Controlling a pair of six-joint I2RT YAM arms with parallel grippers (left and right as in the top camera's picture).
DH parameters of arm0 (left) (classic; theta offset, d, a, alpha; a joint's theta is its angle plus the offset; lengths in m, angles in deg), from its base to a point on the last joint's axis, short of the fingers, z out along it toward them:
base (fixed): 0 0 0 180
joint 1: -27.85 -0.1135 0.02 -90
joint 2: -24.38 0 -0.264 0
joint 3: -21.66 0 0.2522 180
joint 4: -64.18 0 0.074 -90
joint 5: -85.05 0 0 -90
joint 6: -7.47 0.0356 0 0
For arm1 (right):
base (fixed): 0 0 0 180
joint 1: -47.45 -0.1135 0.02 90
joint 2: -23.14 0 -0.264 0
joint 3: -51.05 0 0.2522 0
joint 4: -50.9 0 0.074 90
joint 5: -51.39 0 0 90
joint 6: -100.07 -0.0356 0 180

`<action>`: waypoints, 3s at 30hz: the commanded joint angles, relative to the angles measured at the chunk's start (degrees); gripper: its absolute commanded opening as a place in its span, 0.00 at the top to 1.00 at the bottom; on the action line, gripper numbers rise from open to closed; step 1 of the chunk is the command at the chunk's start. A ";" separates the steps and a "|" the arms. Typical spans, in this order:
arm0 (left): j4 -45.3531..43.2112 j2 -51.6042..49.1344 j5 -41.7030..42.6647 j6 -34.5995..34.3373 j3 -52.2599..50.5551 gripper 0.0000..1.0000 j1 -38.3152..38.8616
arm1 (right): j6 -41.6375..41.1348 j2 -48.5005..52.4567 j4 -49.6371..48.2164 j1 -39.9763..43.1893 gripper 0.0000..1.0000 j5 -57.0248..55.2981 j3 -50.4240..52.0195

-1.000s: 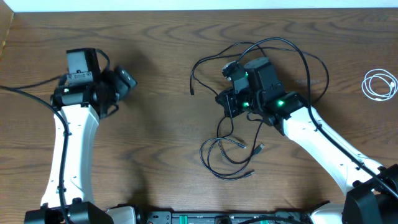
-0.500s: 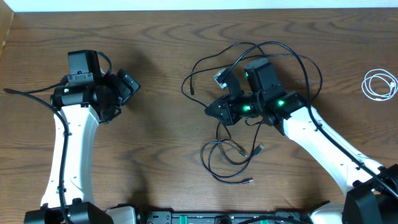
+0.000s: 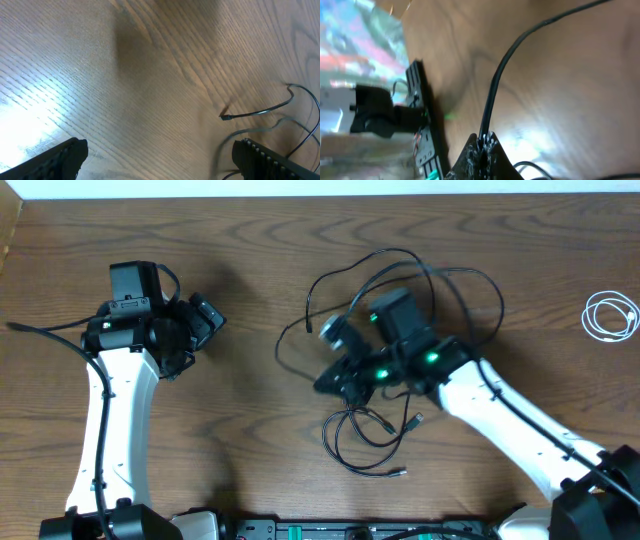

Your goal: Untangle cables

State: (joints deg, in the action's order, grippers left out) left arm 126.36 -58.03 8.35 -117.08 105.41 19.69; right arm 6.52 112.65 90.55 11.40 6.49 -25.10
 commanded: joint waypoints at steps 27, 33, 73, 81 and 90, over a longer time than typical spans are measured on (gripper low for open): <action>0.22 -0.20 0.20 -0.24 0.31 0.02 -0.17 | -1.38 0.28 -12.37 -10.73 0.05 -34.56 -0.07; 0.22 -0.22 0.20 -0.26 0.31 0.02 -0.17 | -6.54 0.28 -17.57 -9.73 0.01 -50.21 -0.07; 0.22 -0.20 0.20 -0.26 0.31 0.02 -0.17 | -36.00 31.30 -15.23 7.19 0.08 -65.79 -15.85; 0.22 -0.20 0.20 -0.26 0.31 0.02 -0.17 | -40.15 36.81 -19.89 7.15 0.01 -69.20 -15.85; 0.22 -0.22 0.20 -0.26 0.31 0.02 -0.17 | -40.13 43.89 -18.73 6.82 0.01 -68.85 -15.87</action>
State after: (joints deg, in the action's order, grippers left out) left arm 126.38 -58.03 8.49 -117.08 105.41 19.69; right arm -31.36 150.59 69.55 18.24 -66.67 -42.65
